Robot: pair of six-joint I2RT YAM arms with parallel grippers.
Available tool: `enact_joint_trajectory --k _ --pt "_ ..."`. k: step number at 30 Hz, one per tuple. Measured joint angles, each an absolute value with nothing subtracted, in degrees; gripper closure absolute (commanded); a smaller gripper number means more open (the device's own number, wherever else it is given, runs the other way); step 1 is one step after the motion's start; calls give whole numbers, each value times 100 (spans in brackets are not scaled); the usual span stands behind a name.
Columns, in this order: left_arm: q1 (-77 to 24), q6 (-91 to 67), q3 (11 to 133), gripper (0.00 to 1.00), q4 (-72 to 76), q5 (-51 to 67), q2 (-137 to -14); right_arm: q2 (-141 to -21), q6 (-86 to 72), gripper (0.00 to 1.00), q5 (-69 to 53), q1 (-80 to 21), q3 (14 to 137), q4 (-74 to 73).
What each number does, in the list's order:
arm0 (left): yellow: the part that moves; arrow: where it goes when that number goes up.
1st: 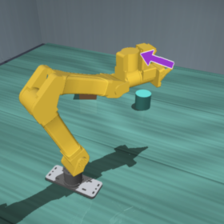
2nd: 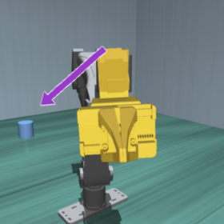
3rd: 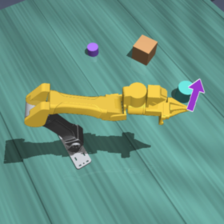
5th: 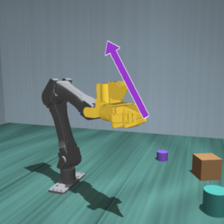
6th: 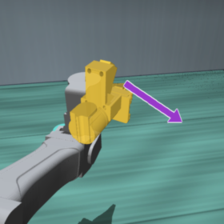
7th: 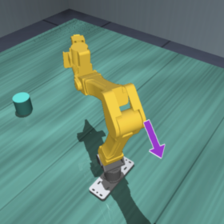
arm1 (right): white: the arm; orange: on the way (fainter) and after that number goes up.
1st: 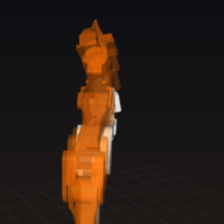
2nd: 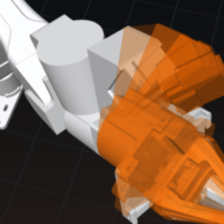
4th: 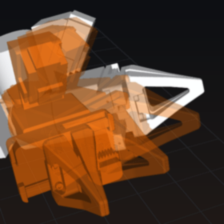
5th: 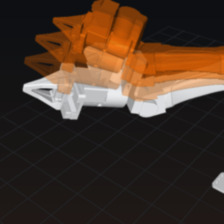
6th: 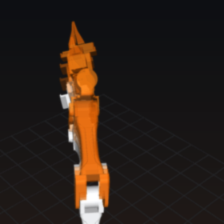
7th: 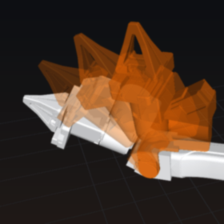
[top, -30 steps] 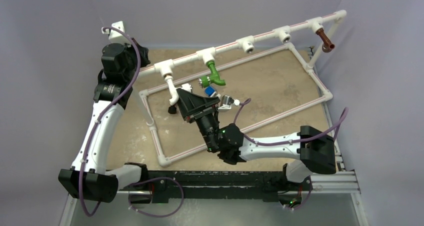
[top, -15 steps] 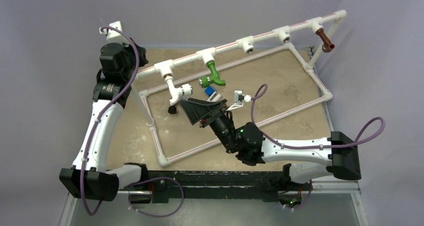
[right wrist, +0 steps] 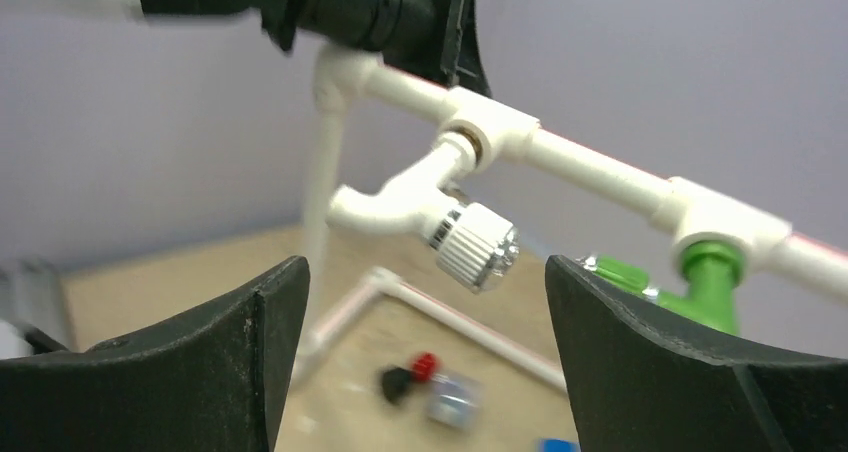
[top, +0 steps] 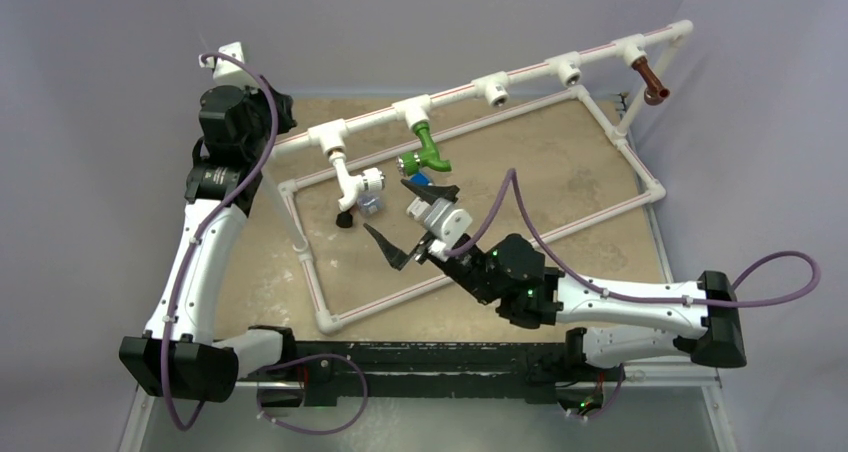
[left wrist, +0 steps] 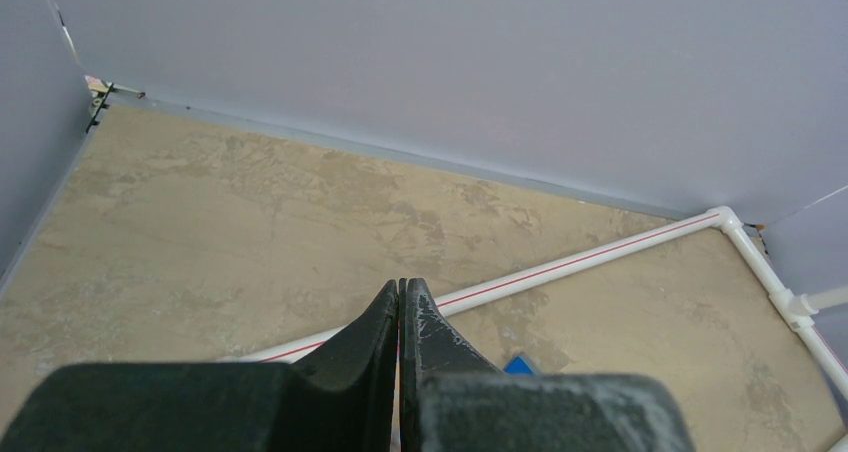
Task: Install the water faucets
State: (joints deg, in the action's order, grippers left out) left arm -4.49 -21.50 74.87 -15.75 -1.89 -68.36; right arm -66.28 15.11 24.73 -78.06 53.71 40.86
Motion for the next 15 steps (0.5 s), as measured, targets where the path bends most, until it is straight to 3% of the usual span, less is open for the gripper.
enact_joint_trajectory --k 7,15 --pt "-419 -2152 7487 100 -1570 -143 -6840 -6814 4814 10 2502 -7881 5389 3658" --pt "-414 -2152 7487 100 -1570 -102 -6840 -7511 7629 10 2902 -7940 5393 4303"
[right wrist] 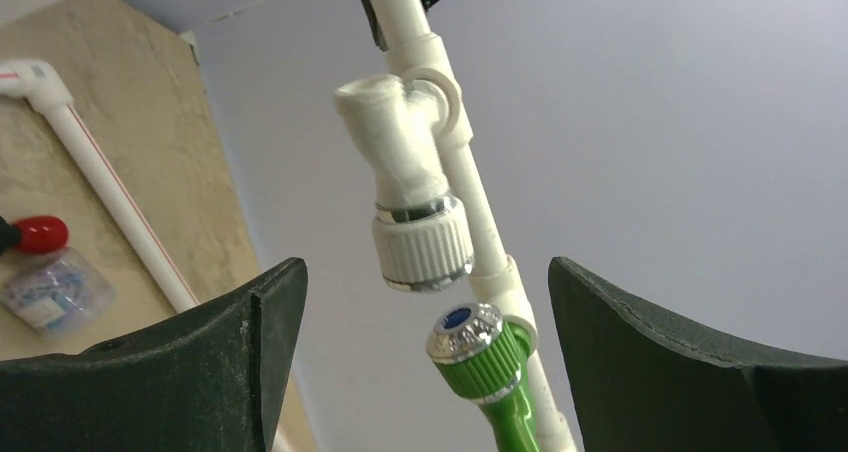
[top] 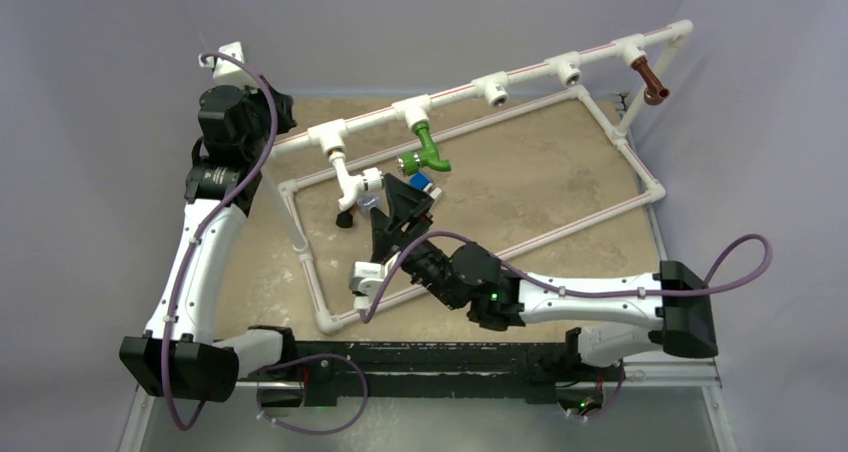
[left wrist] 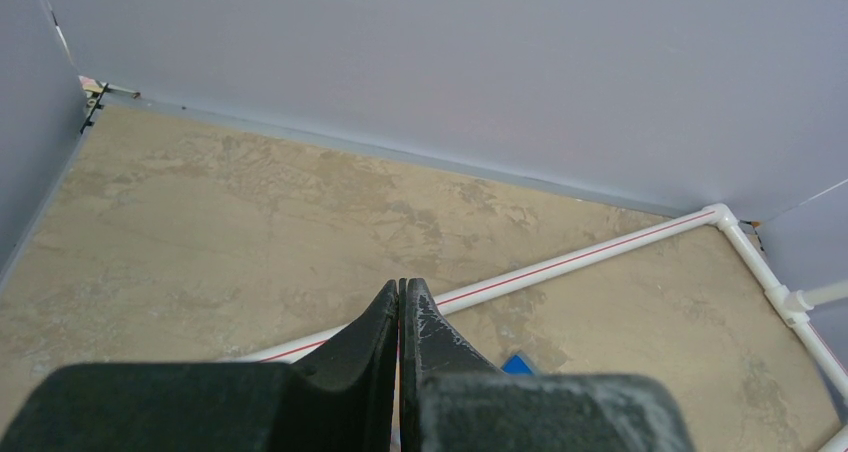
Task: Install the water faucets
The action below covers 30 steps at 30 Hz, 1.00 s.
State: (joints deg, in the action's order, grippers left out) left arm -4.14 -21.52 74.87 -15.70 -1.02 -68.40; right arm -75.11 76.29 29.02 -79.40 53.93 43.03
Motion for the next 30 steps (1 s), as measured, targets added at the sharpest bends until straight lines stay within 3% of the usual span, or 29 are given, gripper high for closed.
enact_joint_trajectory --k 10,18,25,28,30 --pt "-412 -2152 7487 100 -1570 -84 -6851 -8409 8871 12 2897 -7905 5876 4646" --pt "-405 -2152 7487 100 -1568 -75 -6851 -8718 9002 25 2893 -7741 6285 4766" --pt "-381 -2154 7487 100 -1566 -47 -6855 -8997 8696 55 2897 -7684 6460 4794" --pt "-366 -2154 7487 100 -1566 -45 -6862 -9063 8591 76 2902 -7684 6466 4877" --pt "-357 -2154 7489 100 -1566 -43 -6862 -9070 8471 96 2943 -7684 6497 5013"
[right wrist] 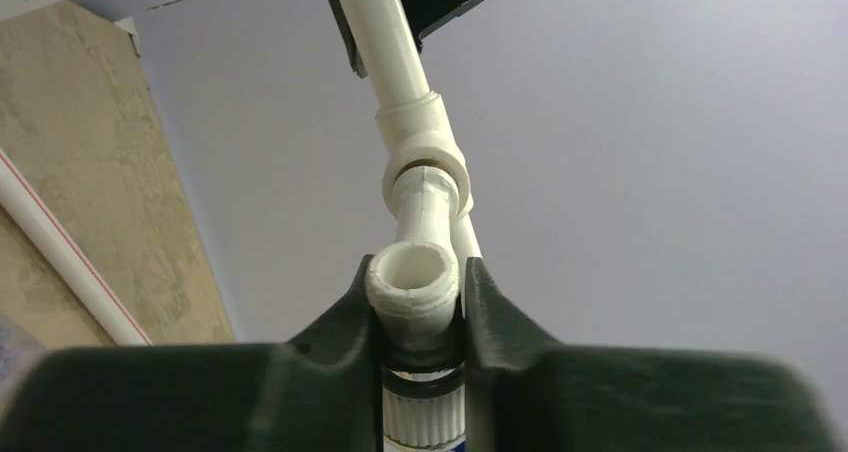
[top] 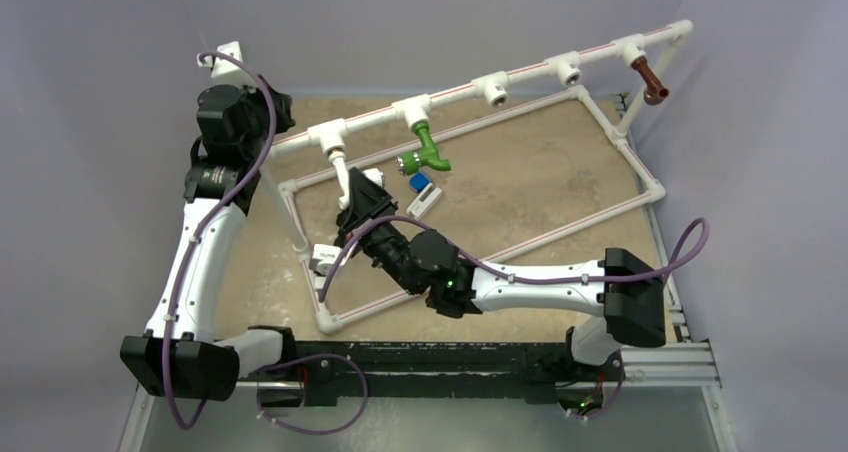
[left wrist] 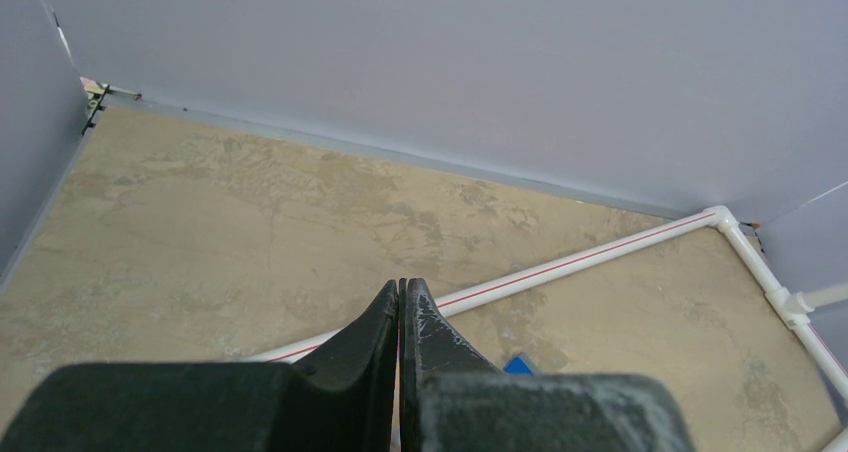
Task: Install the water faucets
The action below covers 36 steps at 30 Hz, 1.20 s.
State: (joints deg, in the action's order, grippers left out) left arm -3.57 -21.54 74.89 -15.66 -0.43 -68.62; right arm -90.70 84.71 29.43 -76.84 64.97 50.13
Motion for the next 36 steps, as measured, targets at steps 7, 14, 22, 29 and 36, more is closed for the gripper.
enact_joint_trajectory --k 7,14,22,29,36 --pt "-336 -2152 7489 100 -1544 -5 -6877 -9279 7905 100 3304 -7730 6499 5581" --pt "-301 -2152 7489 100 -1498 95 -6893 -9539 5918 100 3852 -7797 6731 6123" --pt "-281 -2150 7489 100 -1483 172 -6895 -9548 1754 100 4244 -7762 6840 6184" --pt "-274 -2150 7487 100 -1483 242 -6884 -9494 -1868 100 4434 -7649 6698 6283" --pt "-270 -2147 7487 100 -1485 279 -6882 -9450 -5105 100 4233 -7470 6460 6394"
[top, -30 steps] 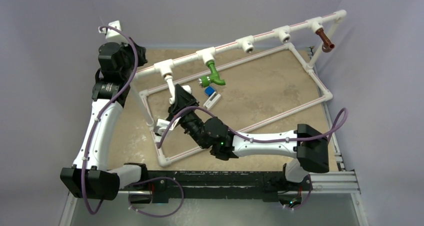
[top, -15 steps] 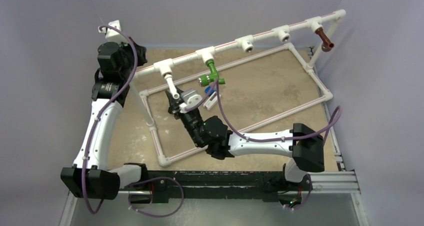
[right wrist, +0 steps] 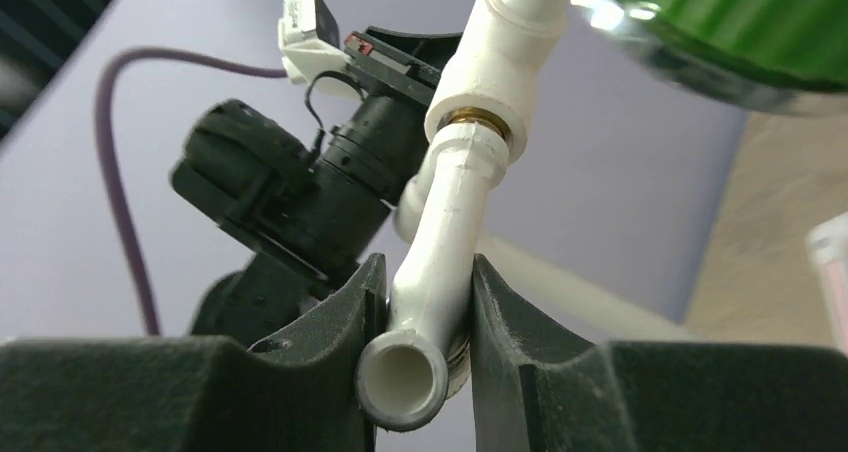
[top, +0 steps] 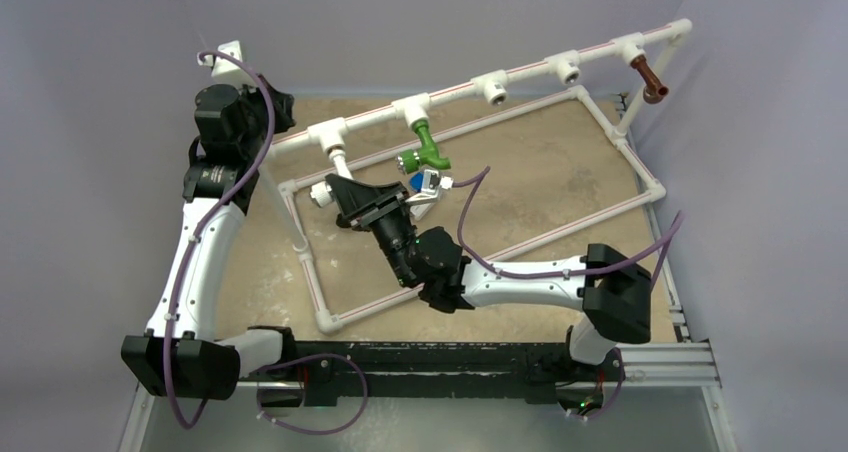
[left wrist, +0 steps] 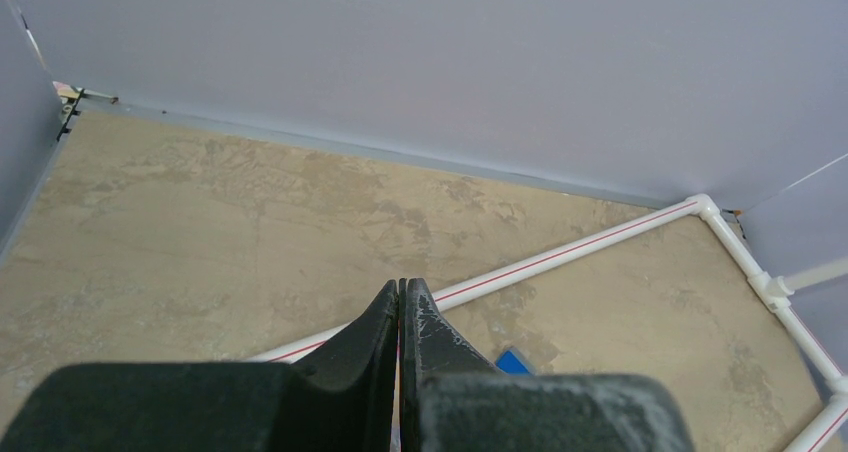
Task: Install the water faucets
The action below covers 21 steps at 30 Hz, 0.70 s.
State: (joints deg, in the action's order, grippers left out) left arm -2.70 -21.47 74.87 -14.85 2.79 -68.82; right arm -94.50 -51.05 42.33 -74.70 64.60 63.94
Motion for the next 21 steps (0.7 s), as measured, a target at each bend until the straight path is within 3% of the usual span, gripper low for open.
enact_joint_trajectory --k 7,13,18,21 --pt "-270 -2145 7485 100 -1492 281 -6871 -9463 -7474 100 3835 -7290 6149 6775" --pt "-268 -2145 7472 100 -1503 281 -6853 -9553 -8466 98 3656 -7238 6007 7144" --pt "-268 -2145 7470 100 -1559 281 -6831 -9553 -8659 45 3601 -7231 5918 7275" --pt "-257 -2143 7467 100 -1568 276 -6825 -9498 -8746 28 3605 -7231 5756 7669"
